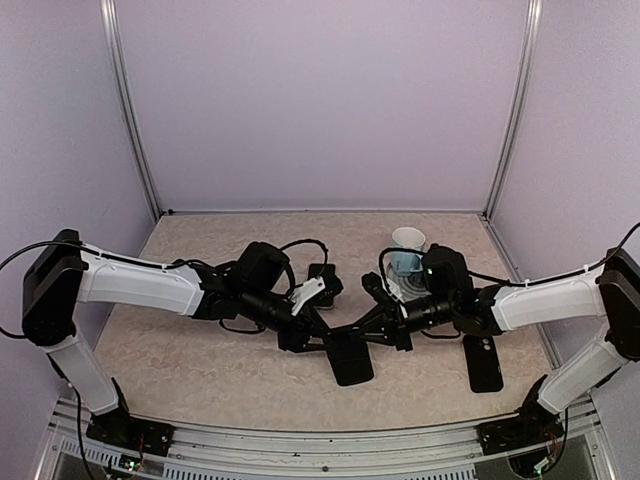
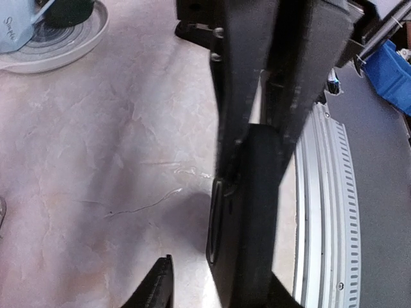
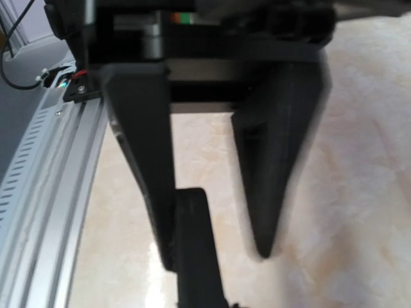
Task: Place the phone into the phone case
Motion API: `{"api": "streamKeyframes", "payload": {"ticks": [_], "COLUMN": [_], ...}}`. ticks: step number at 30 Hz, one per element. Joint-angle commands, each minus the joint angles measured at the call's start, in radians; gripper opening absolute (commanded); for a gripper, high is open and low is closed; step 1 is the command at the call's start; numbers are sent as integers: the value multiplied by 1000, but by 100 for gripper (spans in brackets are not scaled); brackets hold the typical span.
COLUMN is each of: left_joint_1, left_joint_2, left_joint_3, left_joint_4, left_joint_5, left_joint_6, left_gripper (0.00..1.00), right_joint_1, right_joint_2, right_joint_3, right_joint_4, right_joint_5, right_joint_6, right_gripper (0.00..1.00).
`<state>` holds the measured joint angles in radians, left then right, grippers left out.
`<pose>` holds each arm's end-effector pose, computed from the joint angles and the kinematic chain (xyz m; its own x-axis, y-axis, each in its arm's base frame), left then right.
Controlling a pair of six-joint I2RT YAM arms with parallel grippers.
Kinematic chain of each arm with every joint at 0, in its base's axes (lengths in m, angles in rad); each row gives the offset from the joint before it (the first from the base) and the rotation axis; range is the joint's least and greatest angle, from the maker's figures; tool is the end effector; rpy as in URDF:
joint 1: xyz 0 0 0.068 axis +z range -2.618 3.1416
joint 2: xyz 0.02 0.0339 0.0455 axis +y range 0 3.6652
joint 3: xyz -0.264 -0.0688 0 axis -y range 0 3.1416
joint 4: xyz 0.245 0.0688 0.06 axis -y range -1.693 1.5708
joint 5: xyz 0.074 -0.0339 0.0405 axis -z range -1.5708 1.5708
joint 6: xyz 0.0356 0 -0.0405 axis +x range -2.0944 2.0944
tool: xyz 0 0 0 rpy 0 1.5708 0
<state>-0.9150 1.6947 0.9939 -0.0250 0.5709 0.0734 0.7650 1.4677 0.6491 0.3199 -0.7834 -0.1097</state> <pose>0.2020 -0.2941 0.1944 -0.3367 0.5388 -0.7723 0.9406 0.1536 -0.3029 0.1927 0.2198 0.1907 -0.2403 -0.3382 -0.9099 -0.9699 0.0452 0.2393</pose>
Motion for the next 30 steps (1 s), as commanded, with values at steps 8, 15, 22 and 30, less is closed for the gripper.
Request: {"api": "streamKeyframes", "payload": {"ticks": [8,15,22,30], "left_joint_1": [8,8,7,6], "left_joint_2": [32,17,33,32], "left_joint_3": [49,54,63,60], "left_joint_4": [34,-18,-24,-23], "left_joint_5": [-6,-39,-35,-39], "left_joint_6": [-32,12,7,4], "left_gripper": [0,0,0,0], "right_joint_1": [1,-1,0,6], "right_joint_2": [-19,-5,44,153], "right_joint_3": [-44,-146,-152,-87], "right_joint_4": [-12,39,219,252], "right_joint_5": [68,92,76,34], "right_joint_6": [-21,67,155,152], "right_gripper": [38,52,27,2]}}
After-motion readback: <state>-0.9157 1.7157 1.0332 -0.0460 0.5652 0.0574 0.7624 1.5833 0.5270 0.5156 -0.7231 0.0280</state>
